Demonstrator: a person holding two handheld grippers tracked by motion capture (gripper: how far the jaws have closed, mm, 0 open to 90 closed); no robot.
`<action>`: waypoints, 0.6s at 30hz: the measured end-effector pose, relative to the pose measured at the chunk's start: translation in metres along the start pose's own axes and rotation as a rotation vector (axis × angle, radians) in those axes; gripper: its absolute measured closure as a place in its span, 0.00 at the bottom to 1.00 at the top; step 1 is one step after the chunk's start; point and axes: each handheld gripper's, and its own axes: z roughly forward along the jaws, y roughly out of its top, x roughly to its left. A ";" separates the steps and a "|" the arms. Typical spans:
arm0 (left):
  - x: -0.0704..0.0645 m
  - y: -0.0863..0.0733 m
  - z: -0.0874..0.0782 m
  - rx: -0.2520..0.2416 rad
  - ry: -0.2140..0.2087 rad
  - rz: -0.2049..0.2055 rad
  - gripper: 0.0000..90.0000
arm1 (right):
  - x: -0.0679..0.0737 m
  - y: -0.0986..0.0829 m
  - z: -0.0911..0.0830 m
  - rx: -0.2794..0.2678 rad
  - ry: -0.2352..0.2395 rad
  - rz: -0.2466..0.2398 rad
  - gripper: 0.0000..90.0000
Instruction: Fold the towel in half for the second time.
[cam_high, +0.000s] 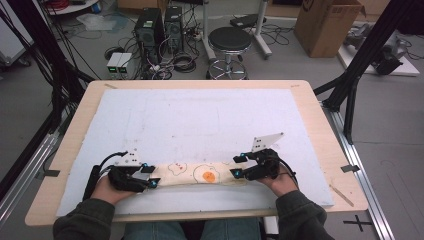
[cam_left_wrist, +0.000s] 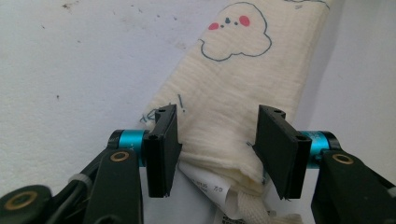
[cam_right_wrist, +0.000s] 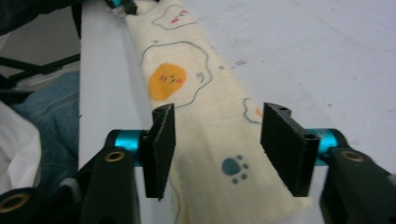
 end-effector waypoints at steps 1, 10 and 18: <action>0.000 0.000 0.000 -0.002 0.000 -0.002 0.55 | -0.002 0.001 0.001 0.010 -0.016 0.000 0.56; -0.001 0.000 0.000 0.003 0.006 0.004 0.55 | 0.003 -0.010 0.018 0.160 -0.071 -0.025 0.50; -0.001 -0.002 0.000 -0.003 0.009 0.004 0.55 | 0.007 -0.017 0.014 0.158 -0.091 -0.060 0.47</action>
